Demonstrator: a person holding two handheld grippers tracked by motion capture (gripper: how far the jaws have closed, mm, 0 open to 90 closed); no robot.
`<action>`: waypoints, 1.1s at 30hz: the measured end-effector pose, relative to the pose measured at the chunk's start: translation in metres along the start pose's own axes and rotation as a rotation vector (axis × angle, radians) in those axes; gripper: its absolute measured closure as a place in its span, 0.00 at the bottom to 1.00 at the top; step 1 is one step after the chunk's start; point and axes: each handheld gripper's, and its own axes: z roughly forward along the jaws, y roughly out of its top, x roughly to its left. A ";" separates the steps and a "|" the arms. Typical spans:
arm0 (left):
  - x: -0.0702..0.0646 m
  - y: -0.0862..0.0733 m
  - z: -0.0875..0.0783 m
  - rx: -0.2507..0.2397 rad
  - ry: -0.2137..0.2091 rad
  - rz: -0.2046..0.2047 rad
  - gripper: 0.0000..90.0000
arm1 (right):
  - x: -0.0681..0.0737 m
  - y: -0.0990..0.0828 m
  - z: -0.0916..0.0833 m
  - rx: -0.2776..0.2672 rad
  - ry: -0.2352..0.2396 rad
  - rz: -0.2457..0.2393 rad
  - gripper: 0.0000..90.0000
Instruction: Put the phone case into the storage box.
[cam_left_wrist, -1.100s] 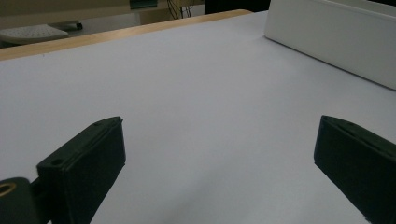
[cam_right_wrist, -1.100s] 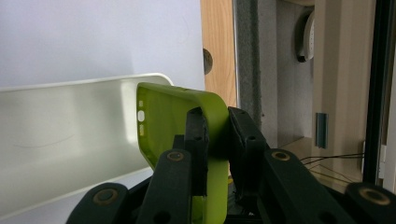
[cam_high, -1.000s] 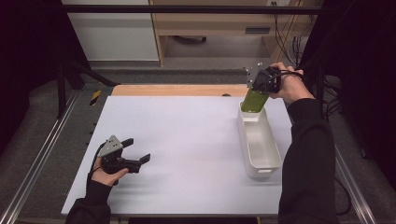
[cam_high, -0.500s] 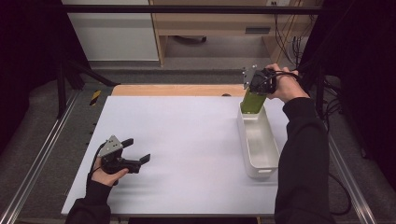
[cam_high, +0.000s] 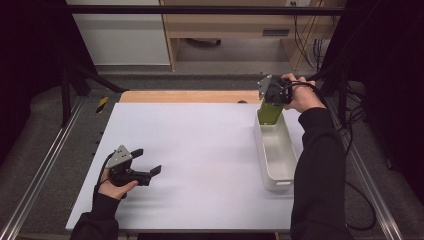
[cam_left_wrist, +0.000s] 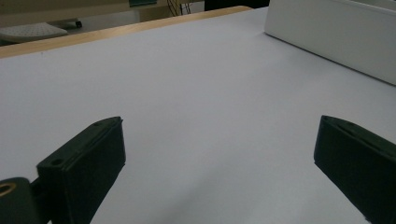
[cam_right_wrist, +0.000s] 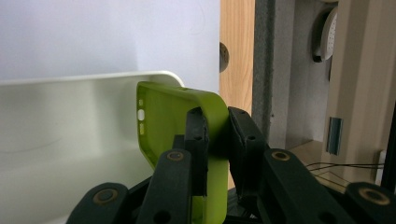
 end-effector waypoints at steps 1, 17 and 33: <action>0.000 0.000 0.000 -0.001 0.000 -0.001 0.02 | 0.000 0.000 0.002 -0.005 0.000 -0.004 0.88; 0.000 0.000 0.001 0.004 0.001 0.000 0.02 | 0.005 -0.002 0.019 0.022 0.014 0.000 0.87; 0.001 0.000 0.000 0.002 0.001 0.001 0.02 | 0.004 -0.003 0.021 0.036 -0.011 0.004 0.80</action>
